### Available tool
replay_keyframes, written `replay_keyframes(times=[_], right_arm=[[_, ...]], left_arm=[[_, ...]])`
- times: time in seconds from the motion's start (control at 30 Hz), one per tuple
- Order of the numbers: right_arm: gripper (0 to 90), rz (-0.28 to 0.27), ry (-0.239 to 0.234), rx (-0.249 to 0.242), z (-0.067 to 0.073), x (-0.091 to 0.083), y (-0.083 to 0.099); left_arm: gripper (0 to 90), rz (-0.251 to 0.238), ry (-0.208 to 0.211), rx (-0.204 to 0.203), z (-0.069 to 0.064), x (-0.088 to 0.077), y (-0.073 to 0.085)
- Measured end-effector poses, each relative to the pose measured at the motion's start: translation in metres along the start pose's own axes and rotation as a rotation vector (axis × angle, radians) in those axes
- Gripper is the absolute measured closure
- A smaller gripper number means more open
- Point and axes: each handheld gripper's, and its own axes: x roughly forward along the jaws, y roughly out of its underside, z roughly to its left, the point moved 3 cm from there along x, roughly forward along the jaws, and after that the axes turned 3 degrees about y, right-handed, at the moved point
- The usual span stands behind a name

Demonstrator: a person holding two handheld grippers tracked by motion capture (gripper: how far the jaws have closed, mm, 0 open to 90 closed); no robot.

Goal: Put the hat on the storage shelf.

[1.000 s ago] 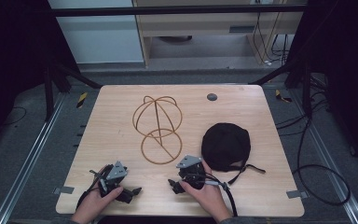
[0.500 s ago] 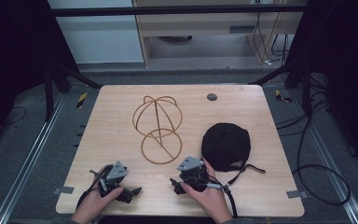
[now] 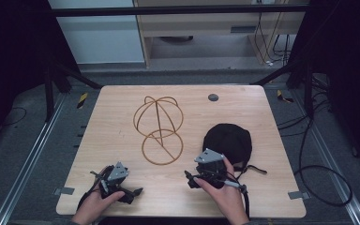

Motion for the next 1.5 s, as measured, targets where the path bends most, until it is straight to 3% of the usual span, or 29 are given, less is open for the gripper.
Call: replay_keyframes(times=[0.13, 0.2, 0.23, 0.27, 0.3, 0.37, 0.4, 0.5, 0.6, 0.67, 0.77, 0.93, 1.1, 1.3, 1.5], right_arm=[[14.8, 0.048, 0.023, -0.039, -0.009, -0.012, -0.002], [13.8, 0.07, 0.042, -0.06, -0.023, -0.027, -0.009], [13.8, 0.07, 0.042, -0.06, -0.023, -0.027, -0.009], [13.3, 0.091, 0.054, -0.071, -0.034, -0.036, -0.016], [13.3, 0.091, 0.054, -0.071, -0.034, -0.036, -0.016], [14.9, 0.166, 0.065, -0.072, -0.051, -0.044, -0.026], [14.9, 0.166, 0.065, -0.072, -0.051, -0.044, -0.026], [18.5, 0.21, 0.081, -0.063, -0.069, -0.048, -0.036], [22.6, 0.241, 0.106, -0.083, -0.086, -0.05, -0.047], [22.9, 0.262, 0.075, -0.098, -0.101, -0.052, -0.058], [23.6, 0.274, 0.055, -0.094, -0.109, -0.052, -0.064], [27.1, 0.309, 0.083, -0.097, -0.127, -0.051, -0.073], [32.3, 0.337, 0.078, -0.08, -0.142, -0.048, -0.079], [33.7, 0.385, 0.007, -0.028, -0.155, -0.033, -0.079], [34.3, 0.431, -0.013, -0.016, -0.159, -0.014, -0.076]], left_arm=[[0.0, 0.0, -0.002, -0.003, 0.0, 0.0, 0.0], [0.0, 0.0, -0.002, -0.003, 0.0, 0.0, 0.0], [0.0, 0.0, -0.002, -0.003, 0.0, 0.0, 0.0], [0.0, 0.0, -0.002, -0.003, 0.0, 0.0, 0.0], [0.0, 0.0, -0.002, -0.002, 0.0, 0.0, 0.0], [0.0, 0.0, -0.002, -0.004, 0.0, 0.0, 0.0], [0.0, 0.0, -0.002, -0.004, 0.0, 0.0, 0.0], [0.0, 0.0, -0.004, -0.005, 0.0, 0.0, 0.0], [0.0, 0.0, -0.004, -0.005, 0.0, 0.0, 0.0], [0.0, 0.0, -0.006, -0.007, -0.001, 0.0, 0.0], [0.0, 0.0, -0.006, -0.007, -0.001, 0.0, 0.0], [0.0, -0.004, -0.008, -0.012, -0.001, 0.001, 0.0], [0.0, -0.004, -0.008, -0.01, -0.001, 0.001, 0.0], [0.0, -0.004, -0.008, -0.01, -0.001, 0.001, 0.0], [0.0, -0.004, -0.008, -0.01, -0.001, 0.001, 0.0]])
